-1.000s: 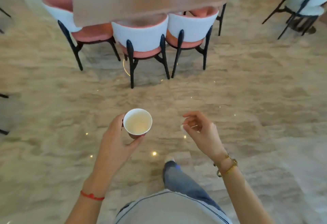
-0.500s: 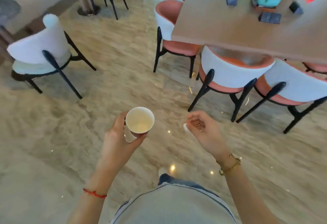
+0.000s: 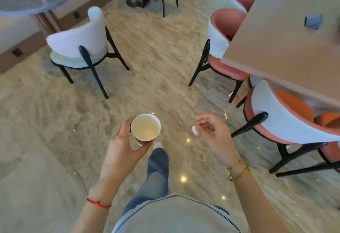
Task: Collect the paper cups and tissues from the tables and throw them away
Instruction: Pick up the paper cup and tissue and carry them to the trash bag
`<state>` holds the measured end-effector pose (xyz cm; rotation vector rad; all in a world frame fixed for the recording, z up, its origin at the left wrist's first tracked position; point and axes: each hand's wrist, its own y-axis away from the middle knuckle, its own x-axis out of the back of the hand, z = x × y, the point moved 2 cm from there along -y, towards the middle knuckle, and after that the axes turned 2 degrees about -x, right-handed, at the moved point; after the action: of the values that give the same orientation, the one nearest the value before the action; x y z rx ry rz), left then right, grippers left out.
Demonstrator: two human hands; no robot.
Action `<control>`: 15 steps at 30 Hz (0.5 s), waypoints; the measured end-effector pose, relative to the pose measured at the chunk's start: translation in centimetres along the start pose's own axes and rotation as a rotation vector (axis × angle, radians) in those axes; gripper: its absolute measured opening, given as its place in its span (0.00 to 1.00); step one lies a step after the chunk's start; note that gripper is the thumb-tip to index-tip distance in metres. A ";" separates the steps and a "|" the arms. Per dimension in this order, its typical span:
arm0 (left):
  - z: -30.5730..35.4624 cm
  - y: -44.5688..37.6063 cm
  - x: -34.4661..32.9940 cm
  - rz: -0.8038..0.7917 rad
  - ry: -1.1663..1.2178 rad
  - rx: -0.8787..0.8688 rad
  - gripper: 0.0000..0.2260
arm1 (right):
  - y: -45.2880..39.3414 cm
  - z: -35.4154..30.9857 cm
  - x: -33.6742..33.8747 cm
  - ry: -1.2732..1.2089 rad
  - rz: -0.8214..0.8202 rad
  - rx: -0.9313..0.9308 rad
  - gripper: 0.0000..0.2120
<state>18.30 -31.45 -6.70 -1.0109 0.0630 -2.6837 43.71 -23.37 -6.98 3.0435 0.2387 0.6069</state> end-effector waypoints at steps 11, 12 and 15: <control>-2.8 -28.4 0.0 0.052 -0.039 -0.060 0.30 | -28.0 -4.6 -3.0 0.050 0.014 0.084 0.08; -2.8 -31.1 0.0 0.051 -0.047 -0.077 0.30 | -30.3 -5.1 -3.1 0.051 0.024 0.087 0.08; -2.9 -38.2 -0.3 0.022 -0.058 -0.110 0.30 | -36.1 -5.9 -3.2 0.034 0.051 0.066 0.09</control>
<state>7.54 5.24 -3.91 -1.1131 0.2114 -2.6543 33.31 11.81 -4.84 3.1136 0.1859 0.6677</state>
